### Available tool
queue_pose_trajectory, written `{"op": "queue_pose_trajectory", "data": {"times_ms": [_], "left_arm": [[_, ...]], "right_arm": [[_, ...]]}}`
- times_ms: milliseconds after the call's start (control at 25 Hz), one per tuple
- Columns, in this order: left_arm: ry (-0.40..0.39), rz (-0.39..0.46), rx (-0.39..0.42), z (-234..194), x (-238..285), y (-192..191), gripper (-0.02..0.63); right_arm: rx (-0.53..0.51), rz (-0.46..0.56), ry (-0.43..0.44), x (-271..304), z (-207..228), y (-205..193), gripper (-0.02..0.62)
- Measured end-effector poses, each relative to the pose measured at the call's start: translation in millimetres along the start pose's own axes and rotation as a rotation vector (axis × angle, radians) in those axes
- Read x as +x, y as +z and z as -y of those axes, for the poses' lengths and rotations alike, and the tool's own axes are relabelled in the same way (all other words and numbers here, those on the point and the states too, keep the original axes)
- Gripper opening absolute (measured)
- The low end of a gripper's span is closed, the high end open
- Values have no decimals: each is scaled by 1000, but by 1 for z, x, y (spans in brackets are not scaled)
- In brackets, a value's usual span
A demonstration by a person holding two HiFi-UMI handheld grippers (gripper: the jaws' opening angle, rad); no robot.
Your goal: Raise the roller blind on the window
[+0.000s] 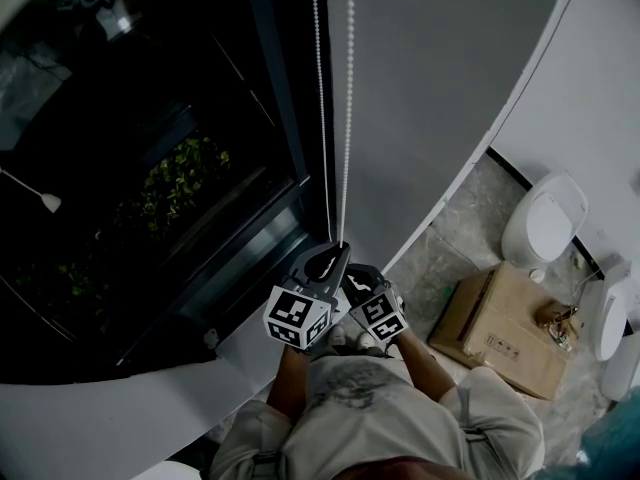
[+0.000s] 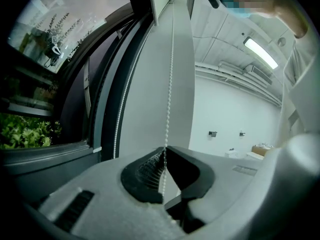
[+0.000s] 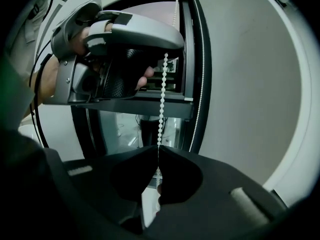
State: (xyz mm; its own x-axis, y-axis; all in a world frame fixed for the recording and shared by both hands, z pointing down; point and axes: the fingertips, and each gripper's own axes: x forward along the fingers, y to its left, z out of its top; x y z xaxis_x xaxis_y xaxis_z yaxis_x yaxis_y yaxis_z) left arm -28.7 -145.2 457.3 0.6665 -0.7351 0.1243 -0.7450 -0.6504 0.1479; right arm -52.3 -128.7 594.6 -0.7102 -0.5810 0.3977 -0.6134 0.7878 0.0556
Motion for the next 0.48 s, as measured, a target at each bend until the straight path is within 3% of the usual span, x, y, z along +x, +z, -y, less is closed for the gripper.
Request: {"op": "queue_pose_trajectory", "data": {"times_ms": [480], "left_arm": [[-1,-55,-38,-1,1,-36,23]], "right_arm": [[9,-71,13,6,-6,-36,14]]}}
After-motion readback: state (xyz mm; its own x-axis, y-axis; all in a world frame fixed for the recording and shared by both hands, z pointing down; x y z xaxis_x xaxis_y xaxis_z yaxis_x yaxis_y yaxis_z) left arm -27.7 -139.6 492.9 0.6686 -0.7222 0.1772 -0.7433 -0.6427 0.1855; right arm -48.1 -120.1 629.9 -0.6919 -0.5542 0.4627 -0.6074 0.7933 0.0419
